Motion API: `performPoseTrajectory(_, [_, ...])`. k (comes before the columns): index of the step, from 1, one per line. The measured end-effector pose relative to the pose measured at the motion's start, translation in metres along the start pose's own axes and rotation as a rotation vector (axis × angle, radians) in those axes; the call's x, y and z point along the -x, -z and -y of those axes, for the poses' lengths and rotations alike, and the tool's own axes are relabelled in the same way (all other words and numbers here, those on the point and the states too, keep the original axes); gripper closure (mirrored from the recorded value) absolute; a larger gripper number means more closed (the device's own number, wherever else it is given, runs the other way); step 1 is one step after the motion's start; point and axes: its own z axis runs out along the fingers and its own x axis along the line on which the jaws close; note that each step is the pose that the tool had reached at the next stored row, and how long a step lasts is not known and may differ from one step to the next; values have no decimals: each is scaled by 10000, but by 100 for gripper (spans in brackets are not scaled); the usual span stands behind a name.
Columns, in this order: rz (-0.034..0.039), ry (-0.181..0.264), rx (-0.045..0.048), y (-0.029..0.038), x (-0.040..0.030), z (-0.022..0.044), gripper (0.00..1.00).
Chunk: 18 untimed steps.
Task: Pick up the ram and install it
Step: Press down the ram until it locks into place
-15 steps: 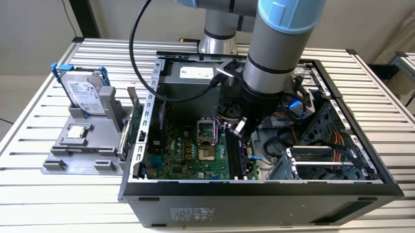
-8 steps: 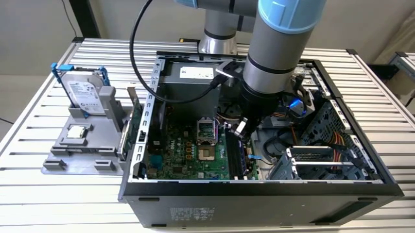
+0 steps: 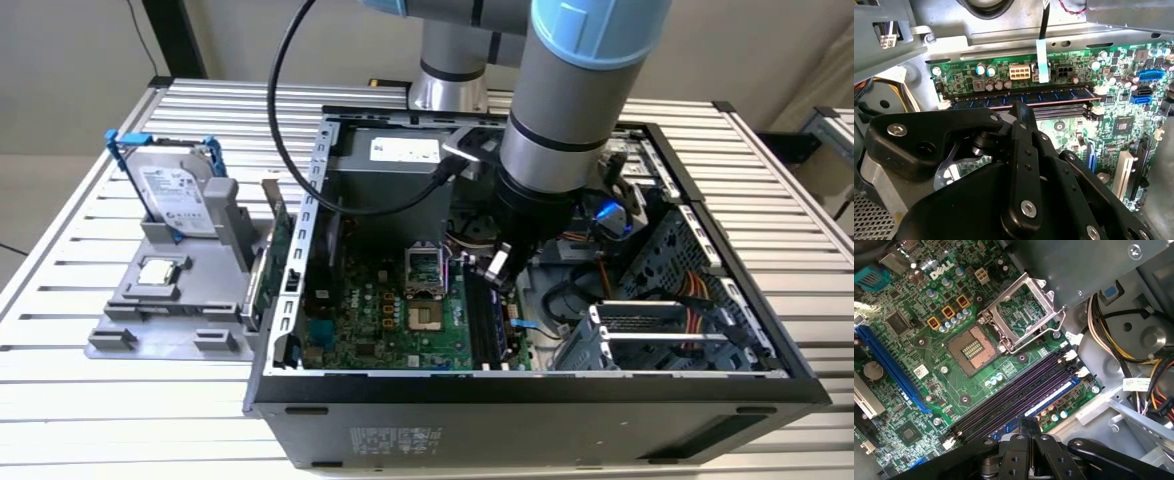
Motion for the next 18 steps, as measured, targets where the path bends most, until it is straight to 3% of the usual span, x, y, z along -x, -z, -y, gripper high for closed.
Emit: performPoseTrajectory(18, [17,1106,8,-1,0,-1,100])
